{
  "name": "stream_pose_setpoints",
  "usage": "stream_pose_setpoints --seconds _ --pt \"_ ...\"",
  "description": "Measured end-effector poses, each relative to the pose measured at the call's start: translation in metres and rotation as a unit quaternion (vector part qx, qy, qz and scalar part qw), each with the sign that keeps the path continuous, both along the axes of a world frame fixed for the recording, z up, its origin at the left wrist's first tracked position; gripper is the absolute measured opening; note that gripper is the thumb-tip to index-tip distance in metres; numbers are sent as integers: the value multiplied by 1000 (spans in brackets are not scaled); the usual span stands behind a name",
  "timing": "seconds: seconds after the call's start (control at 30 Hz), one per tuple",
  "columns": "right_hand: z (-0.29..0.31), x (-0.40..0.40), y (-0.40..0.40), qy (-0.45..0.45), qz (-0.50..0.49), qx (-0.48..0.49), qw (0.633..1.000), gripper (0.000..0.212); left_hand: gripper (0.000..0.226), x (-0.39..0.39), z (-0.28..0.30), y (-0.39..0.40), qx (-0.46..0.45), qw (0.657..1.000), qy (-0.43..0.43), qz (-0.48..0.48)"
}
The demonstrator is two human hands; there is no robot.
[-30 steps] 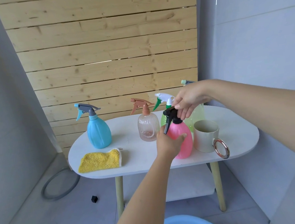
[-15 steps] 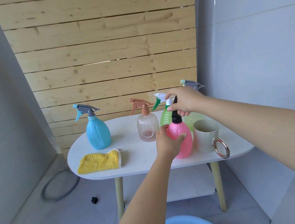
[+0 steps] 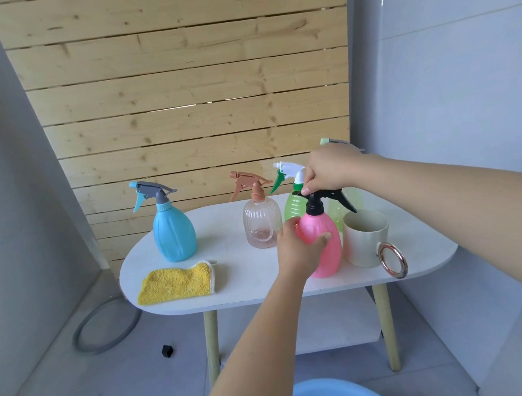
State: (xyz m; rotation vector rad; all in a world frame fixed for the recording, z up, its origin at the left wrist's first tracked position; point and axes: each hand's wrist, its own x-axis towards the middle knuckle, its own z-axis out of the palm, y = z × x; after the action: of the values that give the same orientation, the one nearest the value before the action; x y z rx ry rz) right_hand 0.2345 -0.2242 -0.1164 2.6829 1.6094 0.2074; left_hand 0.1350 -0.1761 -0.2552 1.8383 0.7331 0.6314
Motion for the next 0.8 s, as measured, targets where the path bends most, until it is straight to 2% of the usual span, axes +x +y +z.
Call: stream_pose_setpoints --seconds 0.13,0.33,0.43,0.57,0.67,0.8 --pt "5 -4 2 -3 -25 23 999 37 69 0 0 0 -3 1000 -4 1" --pt "1 -5 5 57 -99 73 991 43 69 0 -2 0 -3 1000 -7 -2" --pt "2 -5 2 68 -90 32 993 40 70 0 -3 1 -4 1000 -7 -4" --pt "8 -5 -13 161 -60 -46 984 32 80 4 -1 6 11 999 35 -8" --pt "11 -7 -15 112 -26 -72 991 34 81 6 -2 12 4 997 73 -11" --pt "10 -9 -6 77 -19 -71 994 33 71 7 -6 11 -42 999 12 -16"
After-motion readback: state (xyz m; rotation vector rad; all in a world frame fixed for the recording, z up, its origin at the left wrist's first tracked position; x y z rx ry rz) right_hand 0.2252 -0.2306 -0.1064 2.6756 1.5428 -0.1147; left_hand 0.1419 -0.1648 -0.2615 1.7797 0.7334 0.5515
